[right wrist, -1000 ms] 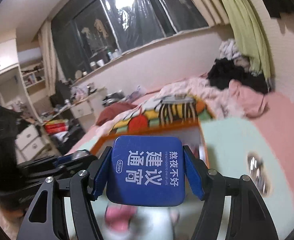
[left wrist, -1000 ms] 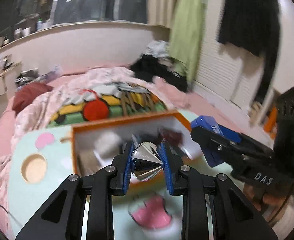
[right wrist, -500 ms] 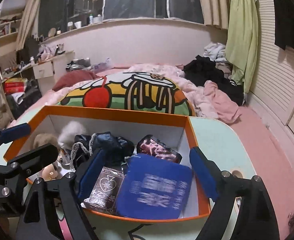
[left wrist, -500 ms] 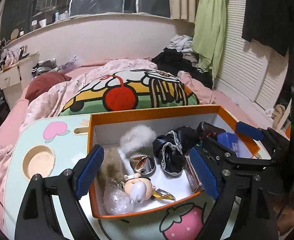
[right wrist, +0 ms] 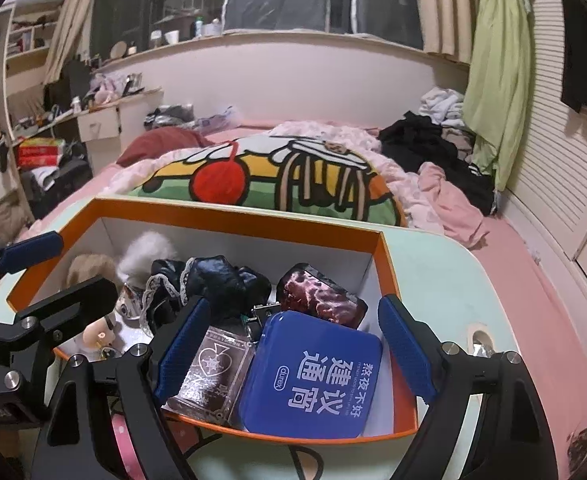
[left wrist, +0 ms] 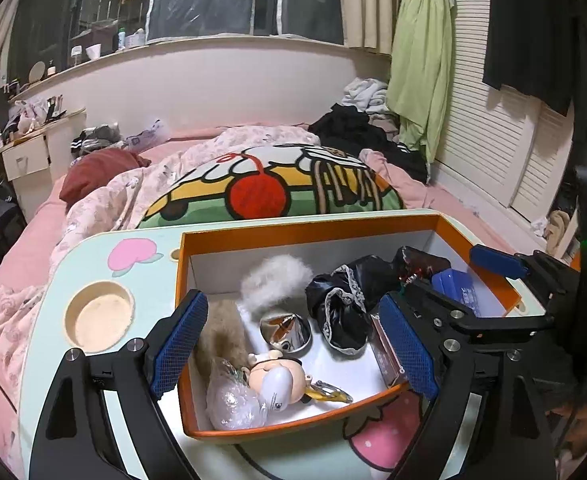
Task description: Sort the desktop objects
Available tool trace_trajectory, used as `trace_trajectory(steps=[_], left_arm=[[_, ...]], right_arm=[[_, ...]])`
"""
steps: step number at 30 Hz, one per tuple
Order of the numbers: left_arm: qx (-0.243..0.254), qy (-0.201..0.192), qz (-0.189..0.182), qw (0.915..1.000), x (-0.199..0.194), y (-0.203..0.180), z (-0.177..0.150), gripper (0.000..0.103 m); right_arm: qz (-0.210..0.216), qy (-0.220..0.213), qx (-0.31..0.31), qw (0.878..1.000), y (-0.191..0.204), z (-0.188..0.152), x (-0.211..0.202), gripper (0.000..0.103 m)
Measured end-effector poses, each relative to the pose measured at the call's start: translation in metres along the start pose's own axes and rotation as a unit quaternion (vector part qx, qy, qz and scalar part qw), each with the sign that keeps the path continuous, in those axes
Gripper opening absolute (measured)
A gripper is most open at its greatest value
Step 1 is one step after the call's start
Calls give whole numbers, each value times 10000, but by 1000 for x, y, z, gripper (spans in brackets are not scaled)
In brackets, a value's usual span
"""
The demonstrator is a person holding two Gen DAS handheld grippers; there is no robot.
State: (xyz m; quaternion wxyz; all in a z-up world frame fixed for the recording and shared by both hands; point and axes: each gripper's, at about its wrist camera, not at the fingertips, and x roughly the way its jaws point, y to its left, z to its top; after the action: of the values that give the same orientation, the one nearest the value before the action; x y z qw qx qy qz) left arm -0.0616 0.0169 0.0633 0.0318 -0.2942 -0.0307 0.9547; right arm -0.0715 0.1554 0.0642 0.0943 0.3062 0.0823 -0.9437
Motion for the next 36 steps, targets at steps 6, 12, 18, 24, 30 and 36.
trace_trajectory(steps=[6,12,18,24,30,36], left_arm=[[-435,-14,-219,9988,-32,6,-7,88],[-140,403,25,9991,-60,-17,-46,88],[120,1416,630,9878,-19,-26,-79,95],[81,1376,712,9879,-7,-26,-83,103],[214,1370,573,9887,0,-28,-84,103],[238,1360,560,9888,-11,-29,-79,103]], right_arm=[[226,-351,552,9976,-16,-5,-47,86],[170,417,448,9980,-4,-51,-69,98],[8,1134,523,9922,-1,-92,-43,100],[1,1080,561,9926,-8,-96,-42,103],[8,1057,539,9929,-9,-96,-43,103],[6,1053,542,9930,-12,-95,-42,103]])
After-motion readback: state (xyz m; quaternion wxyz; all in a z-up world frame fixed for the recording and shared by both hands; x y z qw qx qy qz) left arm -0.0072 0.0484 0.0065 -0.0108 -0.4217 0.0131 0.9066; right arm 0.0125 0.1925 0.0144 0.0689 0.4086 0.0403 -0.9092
